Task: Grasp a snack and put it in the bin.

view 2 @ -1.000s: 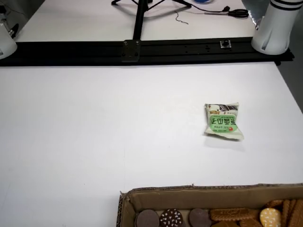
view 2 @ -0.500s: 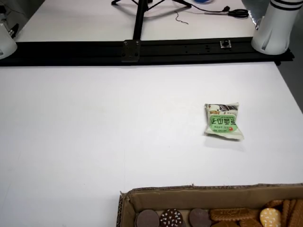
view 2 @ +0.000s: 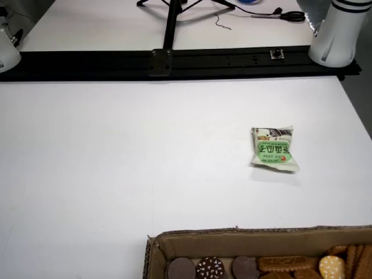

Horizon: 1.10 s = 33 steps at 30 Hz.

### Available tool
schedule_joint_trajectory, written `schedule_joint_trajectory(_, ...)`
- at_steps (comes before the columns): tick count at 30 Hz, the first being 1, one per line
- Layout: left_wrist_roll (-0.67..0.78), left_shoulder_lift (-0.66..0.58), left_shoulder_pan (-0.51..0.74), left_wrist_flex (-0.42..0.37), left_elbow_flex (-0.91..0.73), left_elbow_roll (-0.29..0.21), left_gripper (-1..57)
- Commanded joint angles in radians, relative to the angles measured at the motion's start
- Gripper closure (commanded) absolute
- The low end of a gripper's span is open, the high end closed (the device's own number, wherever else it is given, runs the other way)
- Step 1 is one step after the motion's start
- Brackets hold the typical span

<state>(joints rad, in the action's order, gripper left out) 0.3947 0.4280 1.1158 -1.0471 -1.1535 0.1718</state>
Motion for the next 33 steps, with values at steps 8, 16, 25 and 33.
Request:
schedule_joint_trajectory(8,0.009,0.000,0.000,0.002,0.000,0.000,54.8)
schedule_joint_trajectory(16,0.017,-0.014,-0.002,0.035,-0.024,0.000,55.1)
schedule_joint_trajectory(25,0.162,-0.032,-0.054,0.125,-0.151,-0.007,56.5)
schedule_joint_trajectory(33,0.259,-0.007,-0.097,0.194,-0.187,-0.010,56.7)
